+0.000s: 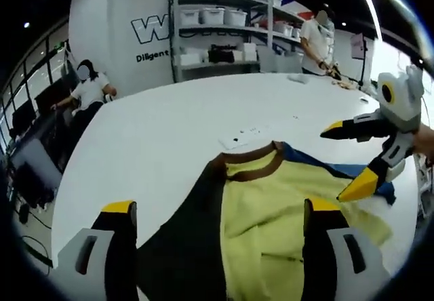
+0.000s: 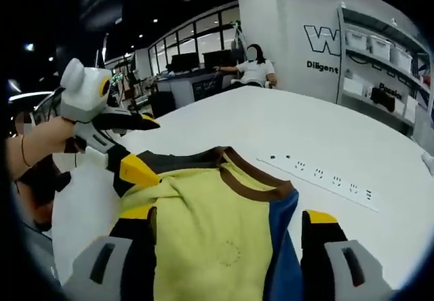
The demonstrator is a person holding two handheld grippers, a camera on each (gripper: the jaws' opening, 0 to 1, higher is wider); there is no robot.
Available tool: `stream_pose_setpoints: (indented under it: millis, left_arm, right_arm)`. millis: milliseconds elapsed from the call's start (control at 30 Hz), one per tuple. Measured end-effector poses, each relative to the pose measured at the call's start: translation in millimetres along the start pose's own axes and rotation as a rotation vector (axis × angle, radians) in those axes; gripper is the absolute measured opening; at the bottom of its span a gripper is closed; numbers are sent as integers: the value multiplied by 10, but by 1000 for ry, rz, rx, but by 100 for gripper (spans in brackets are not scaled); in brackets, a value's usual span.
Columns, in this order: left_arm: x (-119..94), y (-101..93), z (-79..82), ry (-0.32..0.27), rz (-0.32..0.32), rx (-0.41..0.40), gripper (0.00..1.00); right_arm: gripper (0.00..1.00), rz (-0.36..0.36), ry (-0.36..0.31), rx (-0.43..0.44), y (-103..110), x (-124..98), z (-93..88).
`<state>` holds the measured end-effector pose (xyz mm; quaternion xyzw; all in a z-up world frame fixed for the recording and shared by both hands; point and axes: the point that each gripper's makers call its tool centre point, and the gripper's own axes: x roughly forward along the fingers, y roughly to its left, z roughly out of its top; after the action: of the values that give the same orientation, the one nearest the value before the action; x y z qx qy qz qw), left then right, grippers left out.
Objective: Fold the garment on the visible template until the final outline fits inside the template.
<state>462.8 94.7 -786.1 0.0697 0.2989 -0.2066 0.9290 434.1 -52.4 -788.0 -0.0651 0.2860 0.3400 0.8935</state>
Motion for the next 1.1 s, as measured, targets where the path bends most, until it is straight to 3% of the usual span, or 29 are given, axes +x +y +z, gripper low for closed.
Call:
stream_pose_setpoints:
  millis: [400,767,1100]
  left_arm:
    - [-477,34,-178,-30,39,29,98]
    - [-778,326,-611,11,112,-16,91]
    - [-820,497,-997,82,155,-59,71]
  right_arm:
    - [89,10,-3,-47,297,-347,-141]
    - [87,40,37,-67,543,-617,-567]
    - [80,43,73,-47,652,-716,-864]
